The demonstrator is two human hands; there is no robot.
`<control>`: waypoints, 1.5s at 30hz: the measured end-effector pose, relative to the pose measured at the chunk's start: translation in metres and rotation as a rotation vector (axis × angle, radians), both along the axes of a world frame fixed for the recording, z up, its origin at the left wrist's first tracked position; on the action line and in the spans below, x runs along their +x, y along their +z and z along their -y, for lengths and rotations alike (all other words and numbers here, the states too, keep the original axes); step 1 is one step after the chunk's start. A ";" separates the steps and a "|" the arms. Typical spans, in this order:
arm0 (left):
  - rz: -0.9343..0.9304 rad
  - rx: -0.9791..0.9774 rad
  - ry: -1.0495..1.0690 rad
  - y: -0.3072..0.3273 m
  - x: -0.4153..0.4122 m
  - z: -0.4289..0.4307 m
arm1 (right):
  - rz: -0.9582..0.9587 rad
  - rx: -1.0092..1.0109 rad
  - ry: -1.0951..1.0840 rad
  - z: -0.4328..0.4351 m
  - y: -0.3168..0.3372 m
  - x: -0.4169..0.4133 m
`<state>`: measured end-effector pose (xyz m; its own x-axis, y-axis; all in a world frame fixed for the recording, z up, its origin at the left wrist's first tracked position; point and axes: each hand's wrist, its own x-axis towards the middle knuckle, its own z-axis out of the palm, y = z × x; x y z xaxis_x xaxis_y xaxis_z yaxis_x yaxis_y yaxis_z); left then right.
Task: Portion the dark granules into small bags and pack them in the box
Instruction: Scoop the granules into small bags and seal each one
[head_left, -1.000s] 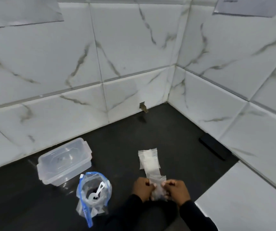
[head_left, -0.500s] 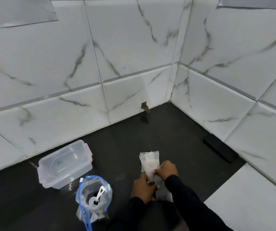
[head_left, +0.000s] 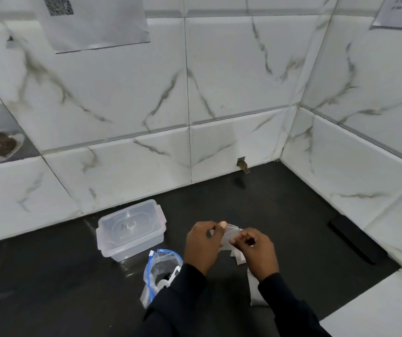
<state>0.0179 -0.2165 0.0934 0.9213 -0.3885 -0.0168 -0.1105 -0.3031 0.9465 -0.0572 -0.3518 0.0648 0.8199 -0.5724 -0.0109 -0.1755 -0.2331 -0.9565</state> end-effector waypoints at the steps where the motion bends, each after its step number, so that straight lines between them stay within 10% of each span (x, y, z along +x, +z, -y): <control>1: 0.020 0.023 0.011 0.000 0.002 -0.004 | 0.011 -0.010 0.025 -0.006 0.004 0.002; 8: 0.260 0.245 0.086 0.018 0.010 -0.041 | 0.215 -0.313 0.212 -0.045 0.043 0.014; 15: 0.363 0.313 0.109 0.044 0.019 -0.093 | -0.015 -0.898 0.415 -0.090 0.079 0.056; 21: 0.343 0.219 0.278 0.075 0.025 -0.168 | 0.300 -0.281 0.579 -0.124 0.105 0.069; 30: -0.447 0.101 0.228 -0.033 0.006 -0.276 | -0.788 -0.902 0.928 -0.134 -0.016 0.103; 36: -0.819 -0.020 0.075 -0.102 -0.033 -0.226 | -0.827 -0.880 0.929 -0.143 -0.028 0.101; 45: -0.785 0.031 0.068 -0.126 -0.032 -0.179 | -0.710 -0.784 0.761 -0.132 -0.033 0.097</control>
